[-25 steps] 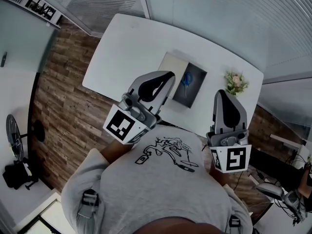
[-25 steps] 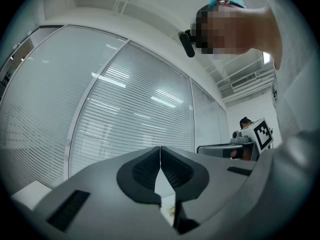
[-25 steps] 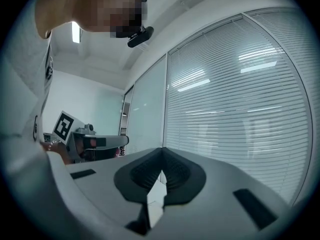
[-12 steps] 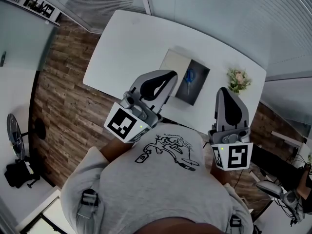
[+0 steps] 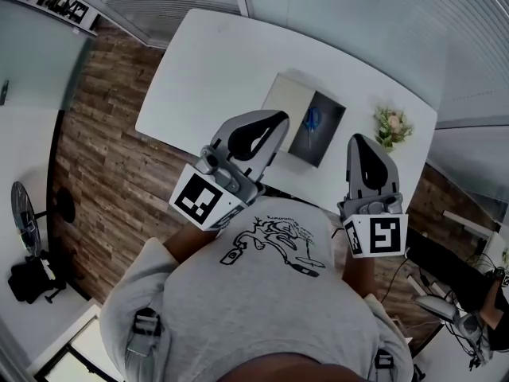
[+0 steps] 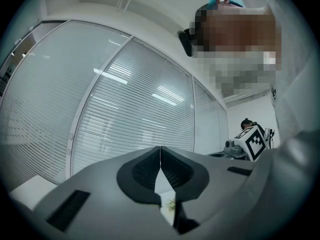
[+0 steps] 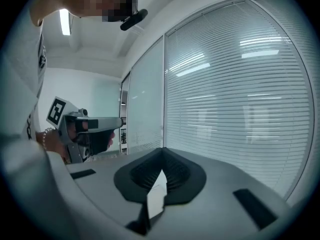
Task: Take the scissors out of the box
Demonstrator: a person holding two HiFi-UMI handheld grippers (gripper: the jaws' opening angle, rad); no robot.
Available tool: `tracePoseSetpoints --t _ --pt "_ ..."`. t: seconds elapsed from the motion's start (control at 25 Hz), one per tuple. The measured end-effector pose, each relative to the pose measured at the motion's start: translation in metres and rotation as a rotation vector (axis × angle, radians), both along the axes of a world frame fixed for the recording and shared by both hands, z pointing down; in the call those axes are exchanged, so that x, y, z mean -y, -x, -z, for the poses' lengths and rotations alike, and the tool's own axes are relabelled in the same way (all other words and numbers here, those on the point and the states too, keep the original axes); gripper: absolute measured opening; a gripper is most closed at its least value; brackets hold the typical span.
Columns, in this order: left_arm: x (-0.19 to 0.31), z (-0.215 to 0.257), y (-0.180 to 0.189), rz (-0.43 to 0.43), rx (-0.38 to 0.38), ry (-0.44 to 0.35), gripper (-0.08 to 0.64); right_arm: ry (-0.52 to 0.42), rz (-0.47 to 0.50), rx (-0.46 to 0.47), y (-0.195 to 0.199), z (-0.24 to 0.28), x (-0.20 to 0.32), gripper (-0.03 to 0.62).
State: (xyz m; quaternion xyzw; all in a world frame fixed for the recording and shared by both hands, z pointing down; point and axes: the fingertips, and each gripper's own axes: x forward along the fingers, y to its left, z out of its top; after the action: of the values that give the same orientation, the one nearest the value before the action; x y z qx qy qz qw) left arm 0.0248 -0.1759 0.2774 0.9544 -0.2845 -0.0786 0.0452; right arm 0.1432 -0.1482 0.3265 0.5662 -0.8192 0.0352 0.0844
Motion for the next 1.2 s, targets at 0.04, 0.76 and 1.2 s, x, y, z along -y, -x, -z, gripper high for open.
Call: tracePoseSetpoints --t 0.04,0.76,1.2 --pt "0.000 0.000 0.001 0.001 -0.003 0.001 0.021 0.014 -0.003 -0.001 0.000 -0.006 0.002 0.008" --pt "0.006 -0.006 0.015 0.028 0.000 0.012 0.021 0.291 -0.045 -0.031 -0.004 -0.140 0.034 0.045" --pt "0.003 -0.007 0.022 0.040 0.005 0.015 0.021 0.440 -0.055 -0.031 -0.008 -0.217 0.050 0.069"
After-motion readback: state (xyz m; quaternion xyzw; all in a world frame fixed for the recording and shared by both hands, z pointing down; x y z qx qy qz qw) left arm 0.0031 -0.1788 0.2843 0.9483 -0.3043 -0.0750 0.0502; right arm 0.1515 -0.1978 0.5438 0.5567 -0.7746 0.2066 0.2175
